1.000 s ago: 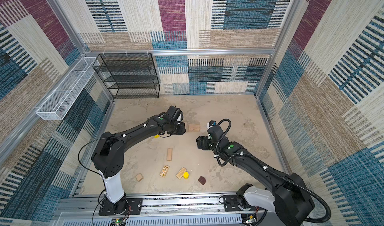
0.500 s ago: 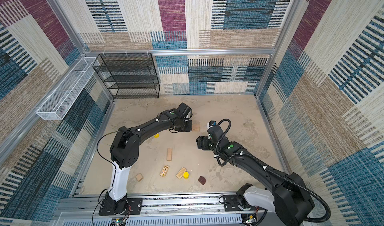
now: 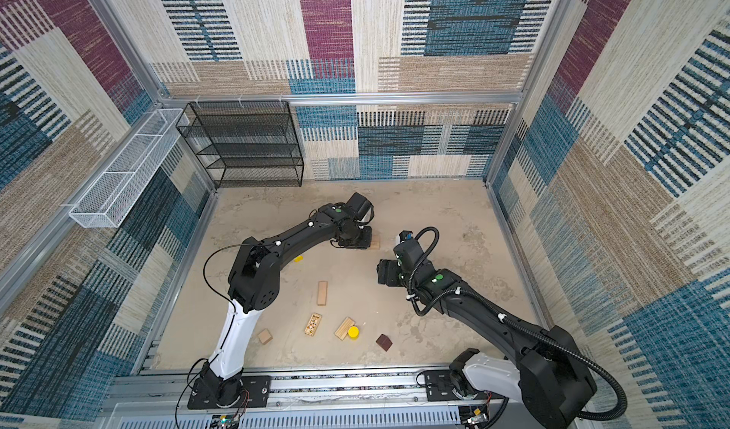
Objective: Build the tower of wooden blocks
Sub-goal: 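Carry the plain block with the left gripper over the side-by-side block pair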
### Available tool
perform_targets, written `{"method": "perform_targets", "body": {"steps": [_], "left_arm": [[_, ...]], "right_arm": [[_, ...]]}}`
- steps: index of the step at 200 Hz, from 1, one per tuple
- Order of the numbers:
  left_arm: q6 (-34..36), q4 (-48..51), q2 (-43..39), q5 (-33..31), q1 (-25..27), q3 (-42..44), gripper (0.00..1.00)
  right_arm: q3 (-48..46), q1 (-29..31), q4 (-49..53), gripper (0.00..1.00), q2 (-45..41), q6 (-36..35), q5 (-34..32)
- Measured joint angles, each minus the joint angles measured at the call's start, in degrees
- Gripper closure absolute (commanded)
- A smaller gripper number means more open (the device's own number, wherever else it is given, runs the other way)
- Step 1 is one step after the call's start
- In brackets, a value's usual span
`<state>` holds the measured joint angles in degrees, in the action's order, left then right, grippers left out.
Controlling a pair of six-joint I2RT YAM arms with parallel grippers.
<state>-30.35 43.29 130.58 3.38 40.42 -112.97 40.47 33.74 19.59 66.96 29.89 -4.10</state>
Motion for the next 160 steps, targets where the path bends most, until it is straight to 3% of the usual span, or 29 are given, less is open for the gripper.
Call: {"method": "perform_targets", "body": {"steps": [160], "left_arm": [[0.13,2.60,6.67,-3.65,1.53,-8.74,1.00]], "right_arm": [[-0.81,-0.07,0.17,0.11,0.04,0.00,-0.15]]}}
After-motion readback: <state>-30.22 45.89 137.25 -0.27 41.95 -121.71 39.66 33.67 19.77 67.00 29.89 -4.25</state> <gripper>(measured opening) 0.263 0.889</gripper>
